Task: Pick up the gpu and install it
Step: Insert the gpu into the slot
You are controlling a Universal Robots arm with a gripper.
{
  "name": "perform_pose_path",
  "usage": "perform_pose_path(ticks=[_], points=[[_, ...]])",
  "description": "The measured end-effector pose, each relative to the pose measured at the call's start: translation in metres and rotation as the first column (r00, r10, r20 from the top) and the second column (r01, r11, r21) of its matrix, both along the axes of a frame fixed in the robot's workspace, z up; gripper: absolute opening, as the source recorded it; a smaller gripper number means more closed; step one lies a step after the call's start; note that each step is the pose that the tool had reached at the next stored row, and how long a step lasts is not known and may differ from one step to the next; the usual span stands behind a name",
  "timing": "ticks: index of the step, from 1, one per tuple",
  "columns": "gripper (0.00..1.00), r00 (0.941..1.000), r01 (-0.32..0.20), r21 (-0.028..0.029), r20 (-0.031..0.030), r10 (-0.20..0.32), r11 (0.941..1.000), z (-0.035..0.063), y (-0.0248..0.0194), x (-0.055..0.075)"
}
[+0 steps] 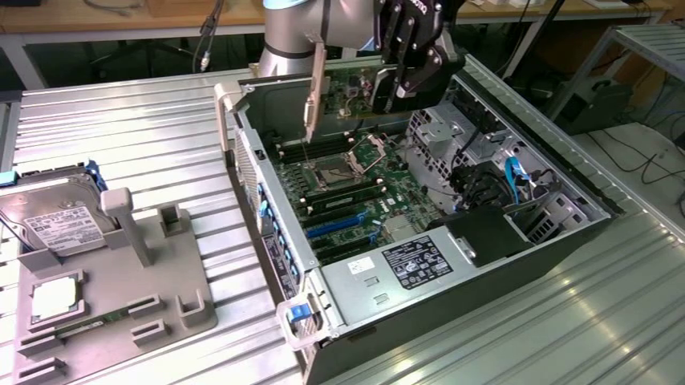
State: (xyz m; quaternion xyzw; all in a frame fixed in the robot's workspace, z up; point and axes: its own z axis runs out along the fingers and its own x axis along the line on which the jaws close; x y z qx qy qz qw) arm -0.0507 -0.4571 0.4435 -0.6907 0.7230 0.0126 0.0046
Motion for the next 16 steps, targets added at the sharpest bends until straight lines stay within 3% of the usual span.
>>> perform_pose_path(ticks=[11,12,13,14,16], points=[[0.29,0.9997,-0.024,-0.0001,0.0004,0.024,0.9997,-0.0031,0.0000,0.008],[0.29,0.9994,-0.033,-0.0001,0.0004,0.033,0.9995,-0.0032,0.0000,0.008],[0.29,0.9953,-0.097,-0.0001,0.0004,0.097,0.9953,-0.0034,0.0000,0.008],[0.29,0.9936,-0.113,-0.0004,0.0005,0.113,0.9936,-0.0049,0.0001,0.008],[0.29,0.9935,-0.114,-0.0021,0.0102,0.114,0.9935,-0.0155,0.0001,0.008]])
